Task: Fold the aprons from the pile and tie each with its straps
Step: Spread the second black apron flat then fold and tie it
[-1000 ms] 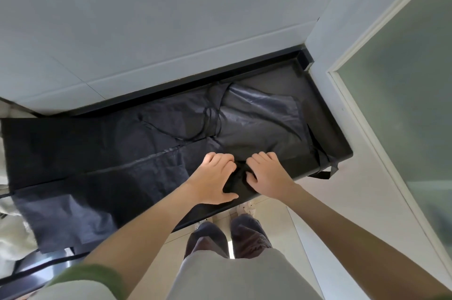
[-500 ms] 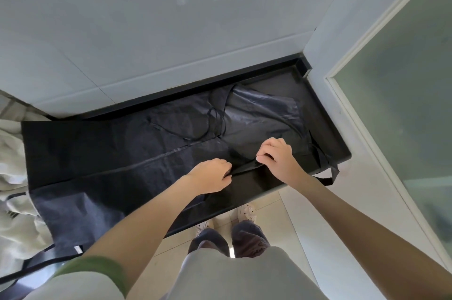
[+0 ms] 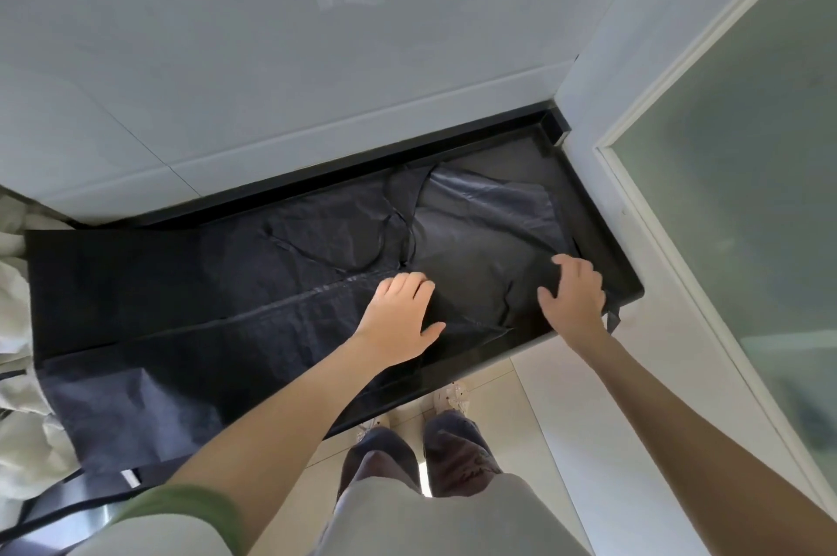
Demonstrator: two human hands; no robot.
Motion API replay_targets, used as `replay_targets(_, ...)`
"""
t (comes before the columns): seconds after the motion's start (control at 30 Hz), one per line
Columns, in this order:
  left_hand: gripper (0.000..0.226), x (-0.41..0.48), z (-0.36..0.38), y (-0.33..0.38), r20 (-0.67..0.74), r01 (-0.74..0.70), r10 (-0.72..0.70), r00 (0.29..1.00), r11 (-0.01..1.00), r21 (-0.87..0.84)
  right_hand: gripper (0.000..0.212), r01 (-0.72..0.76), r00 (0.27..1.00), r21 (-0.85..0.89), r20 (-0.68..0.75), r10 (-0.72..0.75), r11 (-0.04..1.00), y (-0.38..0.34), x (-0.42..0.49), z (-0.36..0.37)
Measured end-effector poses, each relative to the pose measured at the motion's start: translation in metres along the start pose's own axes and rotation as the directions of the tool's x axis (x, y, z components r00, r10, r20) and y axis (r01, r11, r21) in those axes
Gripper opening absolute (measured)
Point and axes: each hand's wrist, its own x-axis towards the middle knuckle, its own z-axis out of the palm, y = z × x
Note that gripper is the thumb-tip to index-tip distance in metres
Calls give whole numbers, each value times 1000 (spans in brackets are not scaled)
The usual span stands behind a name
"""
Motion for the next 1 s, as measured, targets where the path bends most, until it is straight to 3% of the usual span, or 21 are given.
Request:
replay_targets(0.07, 92, 4, 9, 4, -14, 2, -1, 1000, 999, 46, 63, -157, 987, -3, 24, 157, 988, 13, 12, -5)
replay_targets(0.17, 117, 16, 17, 11, 64, 22, -30, 997, 991, 129, 61, -207, 977, 74, 77, 201, 976, 33, 33, -7)
replay_targets(0.3, 112, 33, 23, 17, 131, 101, -114, 985, 990, 102, 40, -151, 988, -45, 15, 152, 987, 39, 50, -8)
replay_targets(0.4, 110, 37, 25, 15, 242, 69, -104, 965, 986, 150, 27, -91, 995, -97, 39, 95, 991, 45, 59, -13)
replay_targets(0.57, 114, 40, 21, 17, 325, 21, -70, 943, 988, 153, 24, -113, 992, 120, 72, 105, 986, 61, 69, -30)
replay_targets(0.73, 116, 43, 21, 19, 366, 17, -70, 928, 989, 147, 27, -148, 959, 229, 272, 83, 962, 55, 72, -51)
replay_targets(0.87, 101, 45, 14, 23, 290, 68, -88, 953, 995, 79, 15, -143, 906, 386, 422, -37, 912, 24, 70, -79)
replay_targets(0.93, 86, 47, -1, 29, 177, 176, -155, 972, 979, -107, 23, -130, 868, 520, 471, -157, 844, -4, 62, -88)
replay_targets(1.0, 53, 55, -23, 40, 117, 329, -308, 944, 869, -368, 35, -26, 813, 587, 483, -324, 809, -37, 49, -90)
